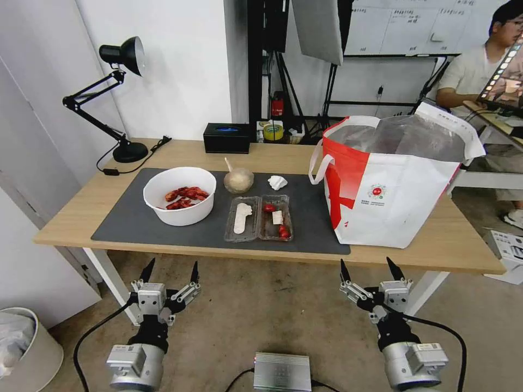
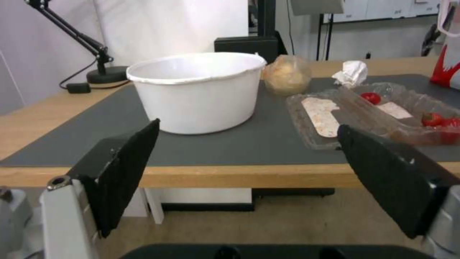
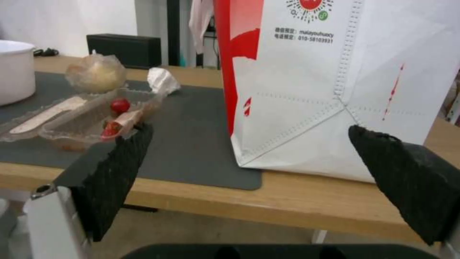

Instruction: Pick up the trash from the table and place it into the takeout bag.

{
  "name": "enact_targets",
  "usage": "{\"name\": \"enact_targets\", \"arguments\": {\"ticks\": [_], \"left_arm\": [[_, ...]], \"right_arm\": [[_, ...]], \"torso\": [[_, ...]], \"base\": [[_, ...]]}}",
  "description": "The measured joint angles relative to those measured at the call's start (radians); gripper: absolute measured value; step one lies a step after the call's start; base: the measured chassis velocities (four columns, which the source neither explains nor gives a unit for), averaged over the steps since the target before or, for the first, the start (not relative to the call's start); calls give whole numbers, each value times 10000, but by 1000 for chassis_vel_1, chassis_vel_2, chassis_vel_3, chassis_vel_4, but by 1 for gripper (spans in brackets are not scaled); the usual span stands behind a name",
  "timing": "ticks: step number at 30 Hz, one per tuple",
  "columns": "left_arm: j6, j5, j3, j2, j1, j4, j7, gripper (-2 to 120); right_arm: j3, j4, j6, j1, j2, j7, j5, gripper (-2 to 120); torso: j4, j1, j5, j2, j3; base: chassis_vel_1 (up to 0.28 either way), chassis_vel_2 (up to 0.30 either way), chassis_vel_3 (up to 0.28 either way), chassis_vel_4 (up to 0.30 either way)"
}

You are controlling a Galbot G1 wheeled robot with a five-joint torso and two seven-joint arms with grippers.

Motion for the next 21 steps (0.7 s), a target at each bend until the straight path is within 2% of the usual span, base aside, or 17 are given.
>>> {"name": "enact_targets", "arguments": {"ticks": [21], "left_arm": [[0,0,0,0,0,0,0,100]], "right_arm": [[0,0,0,0,0,0,0,100]], "torso": [[0,0,0,0,0]], "base": [[0,0,0,0]]}}
